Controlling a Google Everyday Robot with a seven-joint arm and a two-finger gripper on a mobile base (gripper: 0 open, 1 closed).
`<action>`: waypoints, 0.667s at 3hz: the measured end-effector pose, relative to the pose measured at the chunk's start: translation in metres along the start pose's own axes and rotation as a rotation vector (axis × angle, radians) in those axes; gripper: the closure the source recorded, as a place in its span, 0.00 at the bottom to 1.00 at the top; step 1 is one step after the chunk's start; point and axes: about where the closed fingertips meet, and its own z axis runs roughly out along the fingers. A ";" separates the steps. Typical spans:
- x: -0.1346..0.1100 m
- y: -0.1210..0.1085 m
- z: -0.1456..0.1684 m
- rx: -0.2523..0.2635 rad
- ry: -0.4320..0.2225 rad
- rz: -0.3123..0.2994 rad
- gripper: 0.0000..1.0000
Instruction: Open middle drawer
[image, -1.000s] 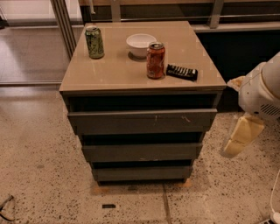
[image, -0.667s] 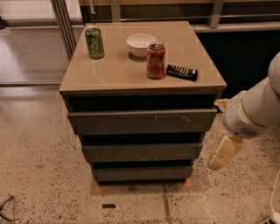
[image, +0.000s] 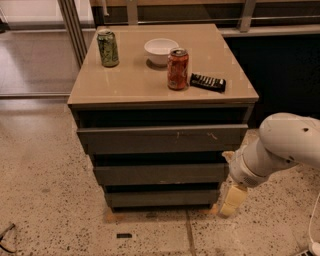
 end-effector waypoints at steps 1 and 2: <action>0.004 0.003 0.013 -0.026 -0.004 0.009 0.00; 0.009 0.003 0.020 -0.010 0.008 -0.014 0.00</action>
Offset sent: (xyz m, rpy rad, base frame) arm -0.0036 -0.0077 -0.0355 -0.0432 -0.0315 0.0418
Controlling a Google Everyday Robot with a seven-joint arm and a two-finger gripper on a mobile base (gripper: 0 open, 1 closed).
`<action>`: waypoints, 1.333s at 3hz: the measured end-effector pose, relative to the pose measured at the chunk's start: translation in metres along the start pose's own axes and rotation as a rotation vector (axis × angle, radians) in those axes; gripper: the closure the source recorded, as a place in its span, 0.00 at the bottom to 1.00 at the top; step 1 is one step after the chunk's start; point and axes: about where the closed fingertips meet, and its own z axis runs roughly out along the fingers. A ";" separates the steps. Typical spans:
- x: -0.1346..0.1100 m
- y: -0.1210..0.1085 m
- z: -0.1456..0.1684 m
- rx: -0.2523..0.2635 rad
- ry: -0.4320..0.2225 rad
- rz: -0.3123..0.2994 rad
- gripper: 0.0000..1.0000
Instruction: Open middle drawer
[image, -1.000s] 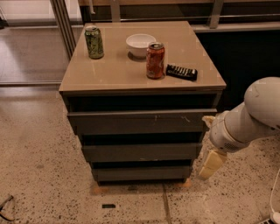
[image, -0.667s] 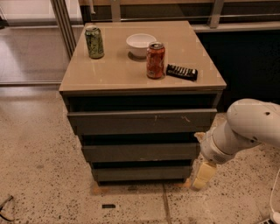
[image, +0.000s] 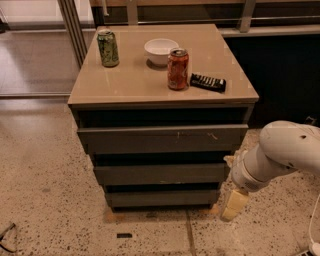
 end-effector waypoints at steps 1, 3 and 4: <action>0.022 -0.005 0.028 0.037 0.007 -0.055 0.00; 0.041 -0.037 0.095 0.055 -0.126 -0.111 0.00; 0.042 -0.035 0.104 0.041 -0.131 -0.119 0.00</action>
Offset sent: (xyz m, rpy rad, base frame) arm 0.0429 -0.0275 -0.1130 0.0632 -0.1342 0.1065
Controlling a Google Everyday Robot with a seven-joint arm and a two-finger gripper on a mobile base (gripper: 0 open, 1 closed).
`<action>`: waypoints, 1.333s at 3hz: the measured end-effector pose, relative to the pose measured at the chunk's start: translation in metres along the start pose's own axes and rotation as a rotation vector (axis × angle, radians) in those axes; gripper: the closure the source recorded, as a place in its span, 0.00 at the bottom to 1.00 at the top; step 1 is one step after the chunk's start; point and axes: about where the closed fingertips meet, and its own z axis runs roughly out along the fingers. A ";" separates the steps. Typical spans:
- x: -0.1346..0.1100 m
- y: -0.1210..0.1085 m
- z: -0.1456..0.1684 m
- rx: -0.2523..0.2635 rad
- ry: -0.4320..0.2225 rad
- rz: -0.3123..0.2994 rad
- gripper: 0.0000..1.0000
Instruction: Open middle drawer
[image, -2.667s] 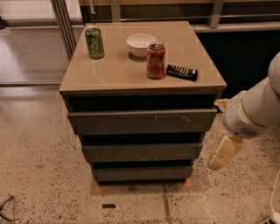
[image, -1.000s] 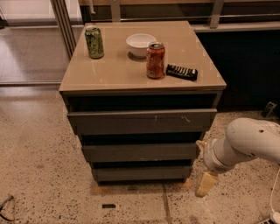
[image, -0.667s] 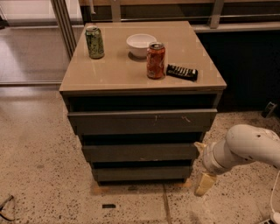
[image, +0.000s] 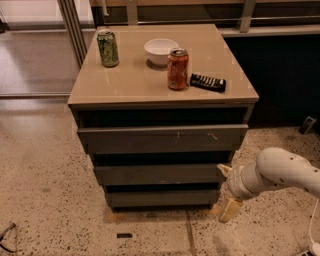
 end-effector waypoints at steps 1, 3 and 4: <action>0.001 0.002 0.002 -0.007 -0.010 -0.005 0.00; -0.009 -0.012 0.041 -0.035 -0.156 -0.034 0.00; -0.014 -0.021 0.064 -0.046 -0.181 -0.047 0.00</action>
Offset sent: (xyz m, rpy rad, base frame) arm 0.0187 0.0185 -0.0304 0.1638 -0.0247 0.0889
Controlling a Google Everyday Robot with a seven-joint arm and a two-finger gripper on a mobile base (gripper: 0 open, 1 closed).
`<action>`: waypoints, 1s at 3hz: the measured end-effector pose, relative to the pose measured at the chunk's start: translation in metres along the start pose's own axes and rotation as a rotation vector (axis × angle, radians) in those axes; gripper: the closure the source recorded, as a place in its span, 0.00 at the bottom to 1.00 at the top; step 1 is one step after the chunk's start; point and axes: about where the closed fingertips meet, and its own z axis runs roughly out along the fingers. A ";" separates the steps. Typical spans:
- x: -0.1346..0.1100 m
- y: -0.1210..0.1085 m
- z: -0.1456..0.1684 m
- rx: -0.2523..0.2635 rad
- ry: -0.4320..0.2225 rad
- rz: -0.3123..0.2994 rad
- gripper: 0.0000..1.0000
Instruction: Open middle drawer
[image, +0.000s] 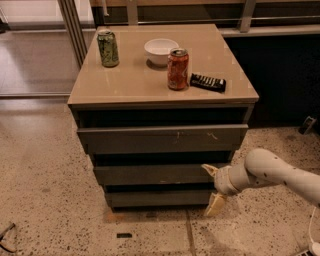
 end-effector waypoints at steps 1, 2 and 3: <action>-0.002 -0.010 0.019 0.008 0.041 -0.030 0.00; -0.005 -0.023 0.035 0.031 0.095 -0.069 0.00; -0.009 -0.037 0.048 0.057 0.137 -0.102 0.00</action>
Offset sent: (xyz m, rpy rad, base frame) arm 0.0512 0.0312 -0.0284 -0.1842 -0.1052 0.0299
